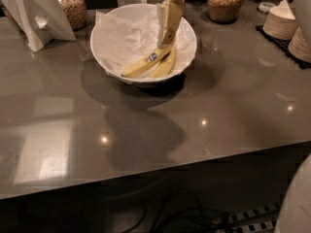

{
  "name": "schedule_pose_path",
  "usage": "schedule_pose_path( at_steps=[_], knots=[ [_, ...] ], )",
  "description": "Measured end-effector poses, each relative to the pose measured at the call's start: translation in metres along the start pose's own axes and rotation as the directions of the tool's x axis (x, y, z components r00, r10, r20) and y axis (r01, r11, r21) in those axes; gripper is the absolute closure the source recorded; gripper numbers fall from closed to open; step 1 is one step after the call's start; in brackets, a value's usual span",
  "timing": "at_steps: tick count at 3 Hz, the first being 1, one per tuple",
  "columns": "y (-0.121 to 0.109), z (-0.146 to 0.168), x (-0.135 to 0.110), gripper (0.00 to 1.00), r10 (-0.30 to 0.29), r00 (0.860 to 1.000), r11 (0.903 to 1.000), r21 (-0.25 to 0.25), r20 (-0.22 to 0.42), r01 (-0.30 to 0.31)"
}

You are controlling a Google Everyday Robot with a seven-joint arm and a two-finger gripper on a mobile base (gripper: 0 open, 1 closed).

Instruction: Pick banana from white bowl

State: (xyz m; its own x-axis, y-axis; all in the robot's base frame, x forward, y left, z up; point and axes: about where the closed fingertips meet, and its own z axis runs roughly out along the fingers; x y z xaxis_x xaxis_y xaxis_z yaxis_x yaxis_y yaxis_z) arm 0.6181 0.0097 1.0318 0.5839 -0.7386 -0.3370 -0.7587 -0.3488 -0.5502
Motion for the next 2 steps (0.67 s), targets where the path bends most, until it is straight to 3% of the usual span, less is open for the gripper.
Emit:
schedule_pose_path(
  at_steps=[1,2],
  knots=[
    [0.0,0.0,0.0,0.0,0.0,1.0,1.0,0.0,0.0,0.0],
    [-0.002,0.019,0.008,0.0,-0.036,0.998,0.9987,-0.037,-0.053,0.034]
  ],
)
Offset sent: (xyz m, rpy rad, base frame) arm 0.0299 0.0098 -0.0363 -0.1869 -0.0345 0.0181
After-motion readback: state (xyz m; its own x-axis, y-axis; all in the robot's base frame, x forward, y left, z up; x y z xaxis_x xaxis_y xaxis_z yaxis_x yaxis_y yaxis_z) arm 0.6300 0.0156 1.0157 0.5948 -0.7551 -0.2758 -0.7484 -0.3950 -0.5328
